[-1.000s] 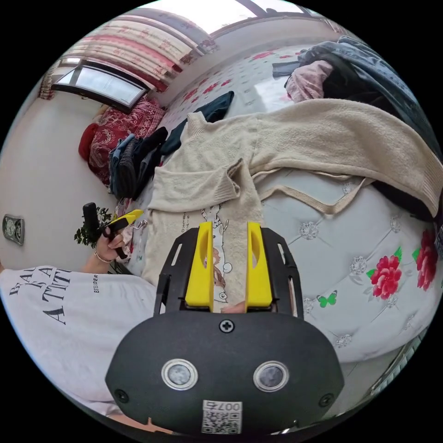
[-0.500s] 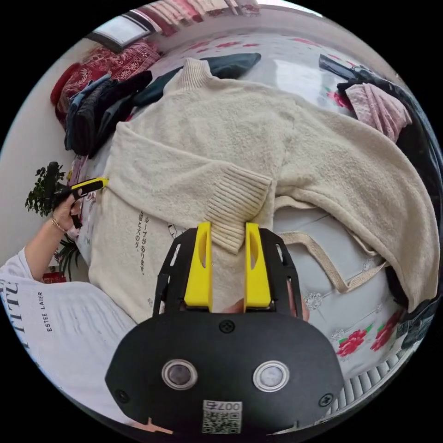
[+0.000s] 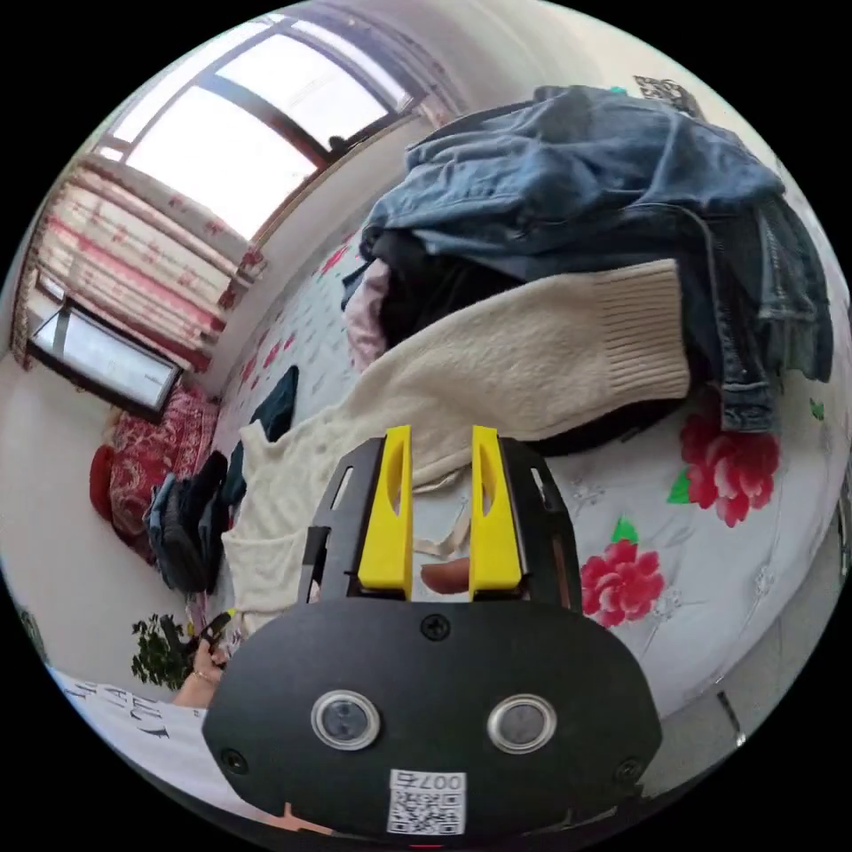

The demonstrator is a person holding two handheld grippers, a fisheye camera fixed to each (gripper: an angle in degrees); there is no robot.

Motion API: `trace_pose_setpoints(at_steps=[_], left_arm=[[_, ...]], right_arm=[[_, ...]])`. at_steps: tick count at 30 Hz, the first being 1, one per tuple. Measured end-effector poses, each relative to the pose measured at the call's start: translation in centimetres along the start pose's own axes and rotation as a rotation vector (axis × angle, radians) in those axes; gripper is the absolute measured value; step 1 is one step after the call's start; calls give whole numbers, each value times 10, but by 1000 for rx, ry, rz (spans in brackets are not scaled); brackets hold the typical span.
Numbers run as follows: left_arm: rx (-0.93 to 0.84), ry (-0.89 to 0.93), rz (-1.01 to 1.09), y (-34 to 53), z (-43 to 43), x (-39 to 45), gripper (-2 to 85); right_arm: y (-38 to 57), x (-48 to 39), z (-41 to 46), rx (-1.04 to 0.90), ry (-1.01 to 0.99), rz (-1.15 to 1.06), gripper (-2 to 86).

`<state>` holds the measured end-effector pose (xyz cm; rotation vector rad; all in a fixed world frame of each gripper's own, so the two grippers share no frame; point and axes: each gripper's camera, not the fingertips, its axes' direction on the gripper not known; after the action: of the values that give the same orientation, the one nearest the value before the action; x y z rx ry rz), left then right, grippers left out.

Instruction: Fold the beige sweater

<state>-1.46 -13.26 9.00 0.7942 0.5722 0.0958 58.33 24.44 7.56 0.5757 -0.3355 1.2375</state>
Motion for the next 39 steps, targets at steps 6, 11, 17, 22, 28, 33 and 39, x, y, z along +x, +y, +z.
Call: trace_pose_setpoints(at_steps=[6, 11, 17, 22, 28, 33, 39], left_arm=[[-50, -1, -80, 24, -13, -17, -8], [-86, 3, -132, 35, -18, -26, -8], [-108, 4, -146, 37, -17, -31, -9], [-104, 59, -136, 34, -15, -33, -10], [-48, 79, -63, 28, -36, -32, -10], [0, 58, -37, 35, -57, -47, -10], [20, 22, -117, 49, -68, -94, -9]], right_arm=[[-18, 91, 10, 12, -6, 313, 98], [-14, 101, 31, -14, -18, 421, 63], [13, 69, -3, 88, -8, 401, 30], [17, 21, -34, 190, -148, 207, 20], [42, -168, -50, 69, -450, -580, 19], [199, -306, -22, -258, -711, -1181, 25], [364, -316, 78, -870, -618, -1344, 42]])
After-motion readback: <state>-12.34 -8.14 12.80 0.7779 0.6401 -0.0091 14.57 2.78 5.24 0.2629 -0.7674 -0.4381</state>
